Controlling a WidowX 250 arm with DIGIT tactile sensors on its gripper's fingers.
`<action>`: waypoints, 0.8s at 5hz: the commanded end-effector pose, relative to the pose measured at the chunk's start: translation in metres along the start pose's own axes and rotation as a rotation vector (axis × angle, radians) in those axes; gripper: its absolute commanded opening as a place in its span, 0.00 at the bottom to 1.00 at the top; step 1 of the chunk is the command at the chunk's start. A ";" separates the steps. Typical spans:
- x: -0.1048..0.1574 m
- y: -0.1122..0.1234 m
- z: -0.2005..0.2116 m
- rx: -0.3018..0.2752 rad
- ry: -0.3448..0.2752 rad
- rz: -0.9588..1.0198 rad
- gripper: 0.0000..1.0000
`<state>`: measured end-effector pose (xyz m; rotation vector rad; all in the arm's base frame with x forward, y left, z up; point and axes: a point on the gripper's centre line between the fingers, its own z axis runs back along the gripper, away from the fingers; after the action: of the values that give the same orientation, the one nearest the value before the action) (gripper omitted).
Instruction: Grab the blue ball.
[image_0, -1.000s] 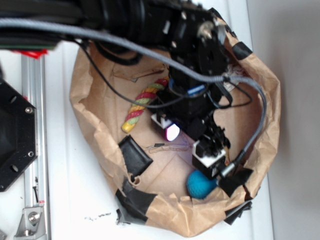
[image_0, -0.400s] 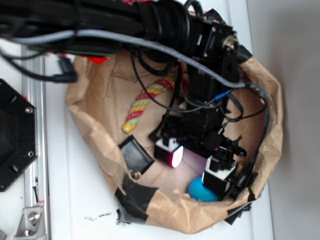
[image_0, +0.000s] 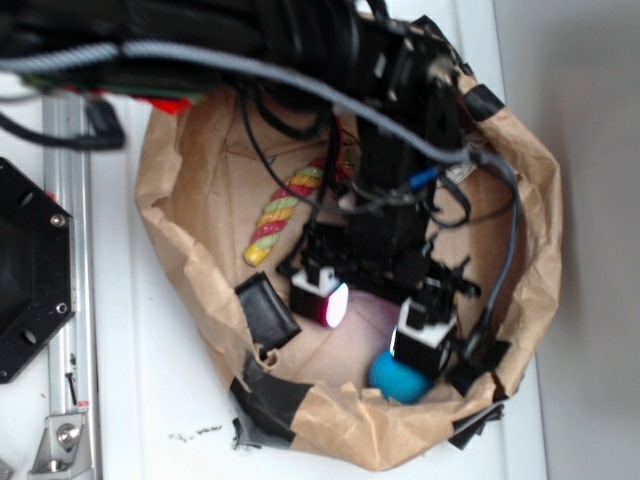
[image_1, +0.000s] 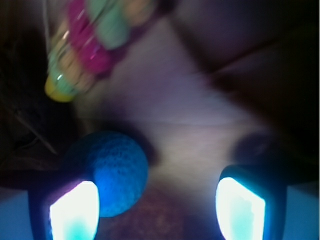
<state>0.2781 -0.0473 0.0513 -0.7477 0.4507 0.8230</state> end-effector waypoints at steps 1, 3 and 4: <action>-0.004 -0.020 0.053 -0.133 -0.107 -0.002 1.00; 0.009 -0.026 0.042 -0.168 -0.075 0.056 1.00; 0.006 -0.034 0.009 -0.107 0.009 0.051 1.00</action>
<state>0.2886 -0.0505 0.0524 -0.8359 0.4804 0.9317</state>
